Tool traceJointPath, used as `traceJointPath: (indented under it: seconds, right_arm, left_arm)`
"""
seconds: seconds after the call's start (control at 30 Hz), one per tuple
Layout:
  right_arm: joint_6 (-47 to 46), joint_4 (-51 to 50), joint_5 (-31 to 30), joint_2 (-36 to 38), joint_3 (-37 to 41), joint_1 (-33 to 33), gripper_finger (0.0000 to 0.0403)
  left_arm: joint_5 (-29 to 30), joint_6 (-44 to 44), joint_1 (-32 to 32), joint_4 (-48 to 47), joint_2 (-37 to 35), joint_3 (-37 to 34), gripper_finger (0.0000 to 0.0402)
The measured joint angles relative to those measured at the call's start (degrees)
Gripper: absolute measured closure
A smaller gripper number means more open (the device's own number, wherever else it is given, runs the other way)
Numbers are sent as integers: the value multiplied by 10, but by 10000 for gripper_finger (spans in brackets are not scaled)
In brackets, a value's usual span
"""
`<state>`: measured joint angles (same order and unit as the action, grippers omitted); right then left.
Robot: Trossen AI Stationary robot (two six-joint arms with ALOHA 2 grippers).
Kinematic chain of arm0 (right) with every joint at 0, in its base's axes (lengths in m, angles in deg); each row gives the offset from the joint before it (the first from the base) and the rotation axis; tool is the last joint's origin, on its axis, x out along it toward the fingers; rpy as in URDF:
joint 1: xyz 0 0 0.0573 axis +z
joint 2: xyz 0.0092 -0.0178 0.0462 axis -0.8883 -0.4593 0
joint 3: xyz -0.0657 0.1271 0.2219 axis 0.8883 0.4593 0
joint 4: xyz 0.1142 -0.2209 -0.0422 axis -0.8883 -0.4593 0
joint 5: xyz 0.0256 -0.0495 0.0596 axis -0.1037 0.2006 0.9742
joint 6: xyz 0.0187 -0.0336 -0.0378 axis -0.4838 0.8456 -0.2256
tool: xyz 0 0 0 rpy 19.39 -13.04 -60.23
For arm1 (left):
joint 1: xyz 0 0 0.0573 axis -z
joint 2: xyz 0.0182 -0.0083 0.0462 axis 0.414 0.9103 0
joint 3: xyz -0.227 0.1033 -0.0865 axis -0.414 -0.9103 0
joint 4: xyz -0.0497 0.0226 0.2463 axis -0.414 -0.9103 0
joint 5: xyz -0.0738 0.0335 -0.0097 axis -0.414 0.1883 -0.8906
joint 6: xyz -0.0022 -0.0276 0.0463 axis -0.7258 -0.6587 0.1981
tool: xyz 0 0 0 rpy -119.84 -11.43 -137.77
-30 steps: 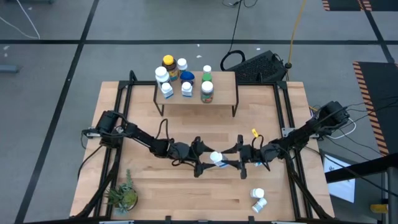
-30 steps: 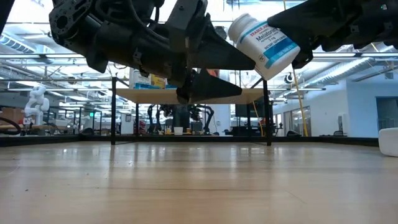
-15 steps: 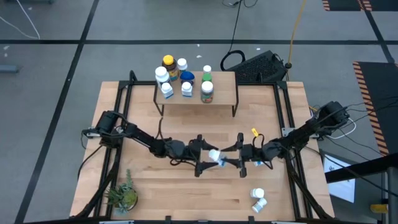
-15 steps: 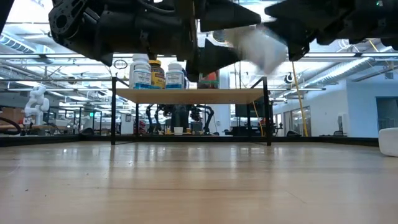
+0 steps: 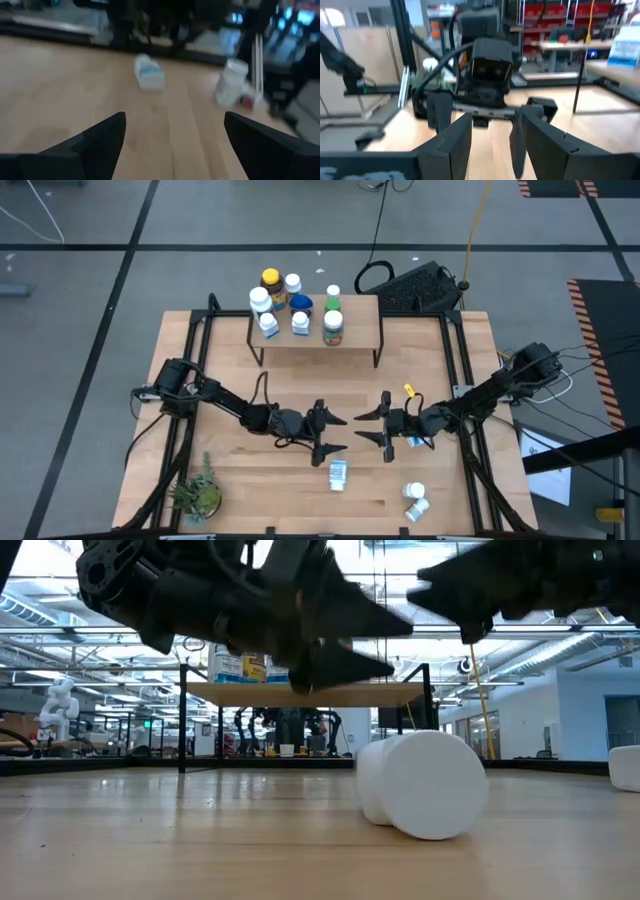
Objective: Pick and place medicine bottles onto shelf by color
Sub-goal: Put the white blue medicine bottle on the shelf
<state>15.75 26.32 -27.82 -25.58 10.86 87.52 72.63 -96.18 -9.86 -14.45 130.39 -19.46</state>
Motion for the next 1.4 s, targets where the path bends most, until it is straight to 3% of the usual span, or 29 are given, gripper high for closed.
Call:
traceJointPath:
  seconds: [0.13, 0.27, 0.33, 0.47, 0.6, 0.87, 1.0, 1.2, 1.27, 1.4]
  right_arm:
    - [-36, -94, 34, 0, 0, 1, 238]
    - [-94, -153, 106, -16, -43, 21, 229]
    - [-68, -211, 135, -30, -87, 39, 216]
    - [8, -407, 133, -68, -190, 62, 175]
    - [85, -496, 107, -120, -259, 68, 126]
    - [296, -551, 105, -222, -331, 95, 55]
    - [387, -599, 102, -253, -371, 95, 46]
    - [411, -683, 94, -266, -429, 68, 46]
    - [405, -706, 128, -266, -444, 47, 46]
    - [345, -748, 269, -265, -457, -1, 46]
  left_arm:
    - [-44, 44, 13, -70, 0, 0, 62]
    - [-40, 144, 37, -96, 0, 0, 62]
    - [-35, 206, 51, -103, 0, 0, 62]
    - [-7, 258, 79, -118, 0, 0, 62]
    - [47, 259, 99, -137, -5, 0, 62]
    - [100, 240, 121, -177, -16, 0, 62]
    - [103, 207, 121, -203, -17, 0, 62]
    - [111, 172, 121, -264, -17, 0, 62]
    - [112, 167, 121, -274, -17, 0, 62]
    - [113, 166, 121, -277, -17, 0, 62]
